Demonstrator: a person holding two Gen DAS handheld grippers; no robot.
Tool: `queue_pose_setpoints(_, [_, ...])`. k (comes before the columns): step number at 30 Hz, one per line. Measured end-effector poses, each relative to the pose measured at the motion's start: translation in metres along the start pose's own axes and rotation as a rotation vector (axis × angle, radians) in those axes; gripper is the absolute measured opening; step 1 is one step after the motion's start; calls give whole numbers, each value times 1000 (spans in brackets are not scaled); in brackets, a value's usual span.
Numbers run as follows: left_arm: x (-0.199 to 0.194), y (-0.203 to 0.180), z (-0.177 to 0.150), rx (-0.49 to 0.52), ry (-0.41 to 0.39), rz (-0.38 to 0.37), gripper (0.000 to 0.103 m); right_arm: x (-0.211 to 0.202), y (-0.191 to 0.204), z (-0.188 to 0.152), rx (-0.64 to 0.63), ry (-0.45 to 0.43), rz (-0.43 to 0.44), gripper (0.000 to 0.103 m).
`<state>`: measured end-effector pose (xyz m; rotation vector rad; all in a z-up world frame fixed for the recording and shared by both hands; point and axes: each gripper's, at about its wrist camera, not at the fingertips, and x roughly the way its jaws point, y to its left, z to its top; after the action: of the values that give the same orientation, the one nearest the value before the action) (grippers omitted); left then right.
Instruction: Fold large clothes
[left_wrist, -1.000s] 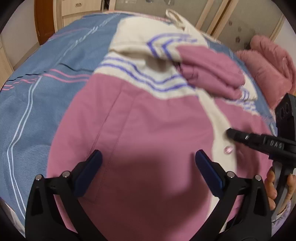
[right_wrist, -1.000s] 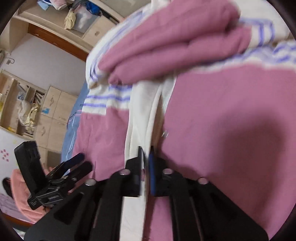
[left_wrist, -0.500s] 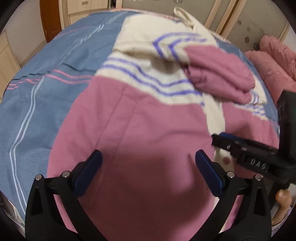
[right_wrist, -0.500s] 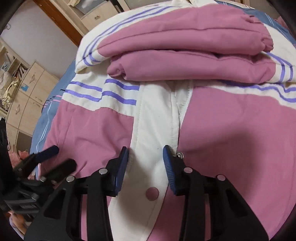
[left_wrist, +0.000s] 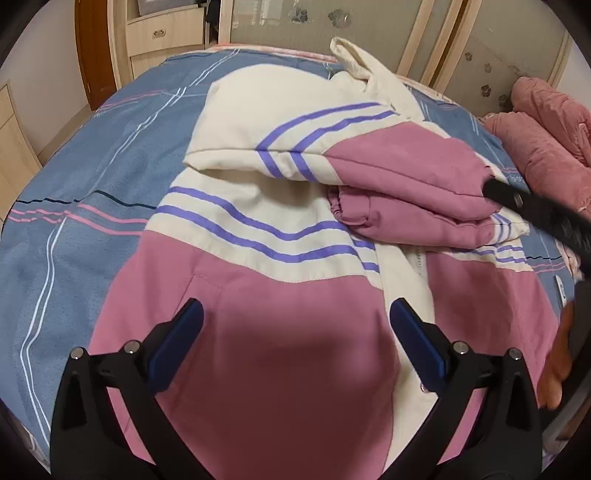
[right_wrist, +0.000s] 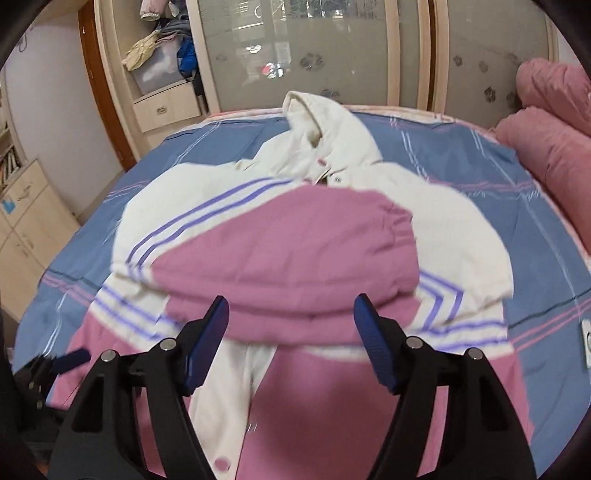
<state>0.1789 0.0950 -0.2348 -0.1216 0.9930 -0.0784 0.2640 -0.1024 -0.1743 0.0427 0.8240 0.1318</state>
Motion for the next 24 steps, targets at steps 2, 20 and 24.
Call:
queue_pose_setpoints(2, [3,1,1,1,6,7,101,24,-3,12,-19,20,-56,71])
queue_pose_setpoints(20, [46,-12,9,34,42,286,101,37,-47,-21,162,5,-172,73])
queue_pose_setpoints(24, [55,-10,4,-29,34,312,101,72,-75,-26,178,145,-161,77])
